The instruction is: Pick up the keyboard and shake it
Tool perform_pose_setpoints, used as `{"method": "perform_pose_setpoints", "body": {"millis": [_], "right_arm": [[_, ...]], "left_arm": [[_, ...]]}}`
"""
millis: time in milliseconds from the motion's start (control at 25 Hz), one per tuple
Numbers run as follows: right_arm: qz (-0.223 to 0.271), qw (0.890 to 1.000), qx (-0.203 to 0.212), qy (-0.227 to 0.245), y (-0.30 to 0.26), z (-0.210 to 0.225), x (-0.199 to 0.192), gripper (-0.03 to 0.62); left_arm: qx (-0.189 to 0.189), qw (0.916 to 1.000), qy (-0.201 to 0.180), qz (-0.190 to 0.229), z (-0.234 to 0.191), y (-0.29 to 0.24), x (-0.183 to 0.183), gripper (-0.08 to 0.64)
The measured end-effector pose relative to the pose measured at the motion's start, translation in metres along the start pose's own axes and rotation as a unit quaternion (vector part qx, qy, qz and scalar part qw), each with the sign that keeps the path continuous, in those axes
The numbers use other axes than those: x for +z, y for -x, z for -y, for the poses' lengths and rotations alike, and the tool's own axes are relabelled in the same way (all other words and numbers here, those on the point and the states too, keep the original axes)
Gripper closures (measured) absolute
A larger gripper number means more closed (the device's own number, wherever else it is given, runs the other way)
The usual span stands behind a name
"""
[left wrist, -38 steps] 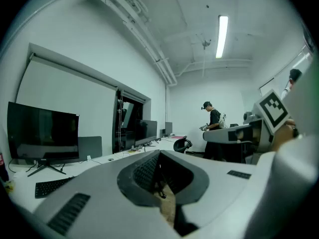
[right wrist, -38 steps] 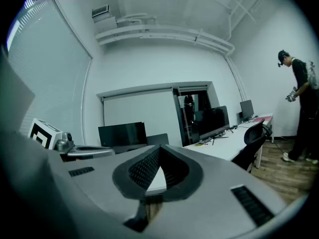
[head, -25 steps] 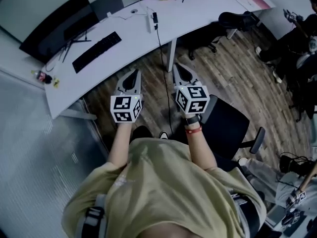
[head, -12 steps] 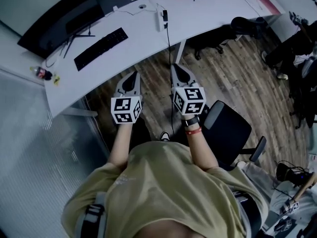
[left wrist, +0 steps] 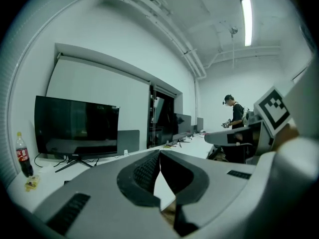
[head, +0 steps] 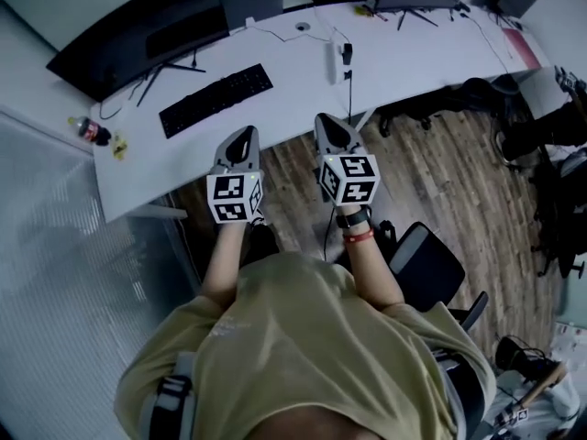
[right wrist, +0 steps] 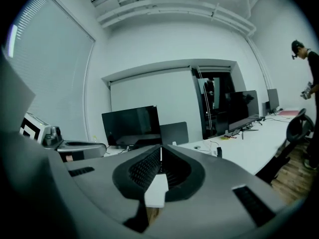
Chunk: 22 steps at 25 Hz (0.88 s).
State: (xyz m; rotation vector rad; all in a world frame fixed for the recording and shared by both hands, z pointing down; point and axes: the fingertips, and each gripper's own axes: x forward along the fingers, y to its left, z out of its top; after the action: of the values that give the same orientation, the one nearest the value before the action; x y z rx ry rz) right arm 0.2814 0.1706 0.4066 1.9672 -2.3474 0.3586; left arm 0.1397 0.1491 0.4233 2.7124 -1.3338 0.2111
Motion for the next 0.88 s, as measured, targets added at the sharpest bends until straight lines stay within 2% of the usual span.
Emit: {"method": "perform_pose_setpoints", "body": {"millis": [200, 440, 880], "right_arm": [[0.0, 0.999, 0.036, 0.01, -0.068, -0.037, 0.02, 0.572], [-0.022, 0.997, 0.078, 0.006, -0.139, -0.087, 0.018, 0.572], [-0.05, 0.992, 0.111, 0.025, -0.249, -0.154, 0.008, 0.572]], "left_arm": [[0.029, 0.9996, 0.008, -0.004, -0.067, -0.007, 0.008, 0.54], [0.06, 0.9978, 0.026, -0.016, -0.15, -0.009, 0.001, 0.538], [0.091, 0.9943, 0.053, -0.016, -0.272, -0.019, -0.009, 0.538]]}}
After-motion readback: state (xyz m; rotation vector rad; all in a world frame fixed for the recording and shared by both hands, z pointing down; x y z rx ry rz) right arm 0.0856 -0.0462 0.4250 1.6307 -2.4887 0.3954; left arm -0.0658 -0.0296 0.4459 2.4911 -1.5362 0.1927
